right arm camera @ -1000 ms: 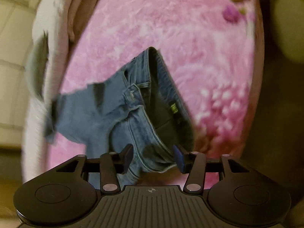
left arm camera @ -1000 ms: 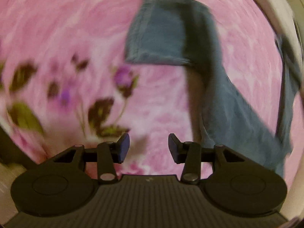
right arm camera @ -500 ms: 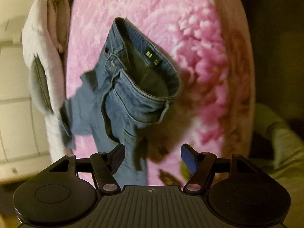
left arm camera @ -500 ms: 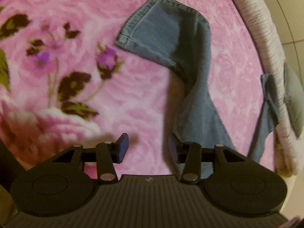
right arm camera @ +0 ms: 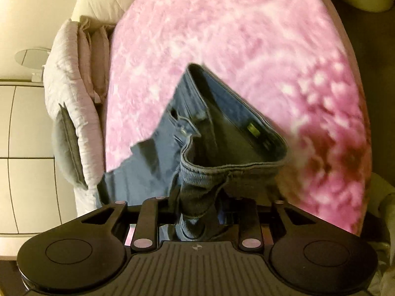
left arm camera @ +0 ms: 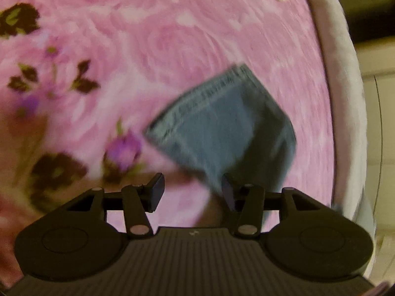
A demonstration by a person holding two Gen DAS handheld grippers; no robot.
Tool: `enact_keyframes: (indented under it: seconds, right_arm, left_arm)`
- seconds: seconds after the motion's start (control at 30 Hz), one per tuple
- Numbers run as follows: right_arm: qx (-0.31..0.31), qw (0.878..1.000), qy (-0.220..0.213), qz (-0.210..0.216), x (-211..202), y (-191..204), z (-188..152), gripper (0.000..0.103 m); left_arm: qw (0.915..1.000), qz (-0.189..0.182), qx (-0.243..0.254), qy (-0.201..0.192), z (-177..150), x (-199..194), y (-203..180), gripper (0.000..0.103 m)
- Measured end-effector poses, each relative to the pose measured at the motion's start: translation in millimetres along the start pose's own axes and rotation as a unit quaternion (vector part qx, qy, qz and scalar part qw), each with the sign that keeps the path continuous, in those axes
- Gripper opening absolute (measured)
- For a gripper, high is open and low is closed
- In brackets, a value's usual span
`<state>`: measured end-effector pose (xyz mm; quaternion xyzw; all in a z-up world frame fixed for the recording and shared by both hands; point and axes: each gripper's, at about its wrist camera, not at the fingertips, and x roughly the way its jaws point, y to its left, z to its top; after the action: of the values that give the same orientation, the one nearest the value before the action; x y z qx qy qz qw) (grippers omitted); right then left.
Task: Fold clothes
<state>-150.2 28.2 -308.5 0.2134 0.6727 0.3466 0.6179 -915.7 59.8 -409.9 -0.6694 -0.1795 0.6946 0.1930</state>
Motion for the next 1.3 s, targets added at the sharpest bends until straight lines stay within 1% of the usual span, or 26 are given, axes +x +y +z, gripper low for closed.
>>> enact_keyframes:
  seconds: [0.03,0.07,0.1,0.13,0.17,0.2,0.23,0.3,0.4,0.47,0.5,0.6,0.63,0.7,0.77,0.83,0.87,0.9,0.93,0.97,1.03,1.07,1.1,1.17,1.23,1.3]
  right_arm:
    - [-0.005,1.000,-0.003,-0.001,1.2,3.8,1.5,0.032]
    - [-0.014,1.000,-0.003,-0.005,3.1,7.5,2.0,0.032]
    - [-0.023,1.000,-0.004,-0.009,5.0,11.4,2.6,0.032]
    - [-0.040,0.999,-0.006,-0.020,6.6,16.8,4.0,0.028]
    - [-0.056,0.998,-0.008,-0.030,8.0,22.5,5.6,0.021]
    - [-0.068,0.997,-0.018,-0.025,7.0,33.2,9.9,0.015]
    - [-0.080,0.996,-0.029,-0.020,6.0,43.9,14.3,0.013]
    - [-0.105,0.993,-0.050,-0.010,3.9,65.8,23.0,0.012]
    - [-0.175,0.983,-0.049,0.031,-3.6,123.0,37.0,0.012]
    - [-0.221,0.972,-0.049,0.058,-8.9,160.8,46.0,0.012]
    - [-0.245,0.966,-0.049,0.072,-18.1,171.5,42.3,0.012]
    - [-0.316,0.941,-0.047,0.116,-45.7,202.8,31.4,0.012]
    - [-0.328,0.936,-0.046,0.117,-56.4,201.6,26.2,0.012]
    - [-0.331,0.938,-0.044,0.093,-72.1,178.4,20.6,0.012]
    - [-0.299,0.954,-0.032,0.018,-61.6,126.0,21.5,0.012]
    - [-0.263,0.963,-0.019,-0.058,-50.8,73.4,22.6,0.012]
    - [-0.223,0.969,-0.004,-0.108,-36.8,40.1,27.1,0.012]
    - [-0.176,0.974,0.007,-0.145,-25.1,10.7,30.4,0.012]
    - [-0.136,0.979,0.000,-0.153,-20.2,-6.6,29.2,0.012]
    - [-0.098,0.982,-0.008,-0.160,-15.5,-22.8,28.0,0.012]
    - [-0.105,0.986,-0.030,-0.129,-14.5,-4.7,28.7,0.012]
    - [-0.119,0.986,-0.027,-0.111,-11.6,18.4,35.0,0.012]
    - [-0.134,0.986,-0.024,-0.092,-8.6,41.4,41.3,0.012]
    - [-0.164,0.985,-0.017,-0.054,-2.6,88.0,53.8,0.012]
    - [-0.222,0.975,-0.009,-0.008,6.0,156.0,56.3,0.011]
    - [-0.291,0.955,-0.014,0.062,-1.2,225.3,50.0,0.011]
  left_arm:
    - [0.9999,0.006,-0.011,-0.003,2.3,6.0,-2.1,0.048]
    - [0.9998,0.013,-0.017,-0.005,3.2,10.0,-6.2,0.054]
    - [0.9996,0.026,0.000,-0.006,3.9,12.1,-13.8,0.050]
    - [0.9989,0.040,0.024,-0.006,4.6,13.8,-22.5,0.040]
    - [0.9972,0.045,0.059,-0.005,8.3,12.1,-33.0,0.003]
    - [0.9940,0.047,0.099,-0.004,13.1,8.9,-44.2,0.003]
    - [0.9892,0.049,0.138,-0.004,17.9,5.8,-55.3,0.003]
    - [0.9775,0.037,0.206,-0.022,31.4,-15.0,-79.5,0.003]
    - [0.9516,0.035,0.301,-0.049,59.6,-60.9,-108.0,0.003]
    - [0.9425,0.031,0.329,-0.047,77.2,-90.0,-112.0,0.004]
    - [0.9362,0.035,0.346,-0.050,80.9,-103.7,-110.6,0.004]
    - [0.9126,0.060,0.399,-0.063,83.8,-137.5,-100.0,0.004]
    - [0.9043,0.072,0.416,-0.062,82.2,-141.9,-93.3,0.005]
    - [0.8904,0.106,0.440,-0.046,78.4,-133.7,-72.5,0.006]
    - [0.8718,0.156,0.464,-0.023,69.4,-114.8,-47.0,0.006]
    - [0.8528,0.201,0.482,0.004,58.1,-89.7,-23.0,0.006]
    - [0.8447,0.222,0.487,0.018,52.3,-77.4,-11.8,0.006]
    - [0.8381,0.239,0.490,0.026,47.1,-69.1,-3.6,0.005]
    - [0.8355,0.247,0.490,0.026,43.0,-65.3,0.1,0.004]
    - [0.8363,0.247,0.489,0.026,40.9,-64.9,-1.2,0.004]
    - [0.8371,0.239,0.491,0.026,40.7,-66.8,-9.5,0.004]
    - [0.8361,0.231,0.497,0.029,42.9,-68.7,-16.6,0.004]
    - [0.8377,0.220,0.499,0.031,45.8,-69.8,-23.0,0.004]
    - [0.8450,0.199,0.496,0.022,48.0,-76.0,-40.5,0.004]
    - [0.8515,0.174,0.494,0.012,46.0,-84.2,-59.0,0.004]
    - [0.8510,0.151,0.503,0.005,39.3,-95.8,-78.3,0.004]
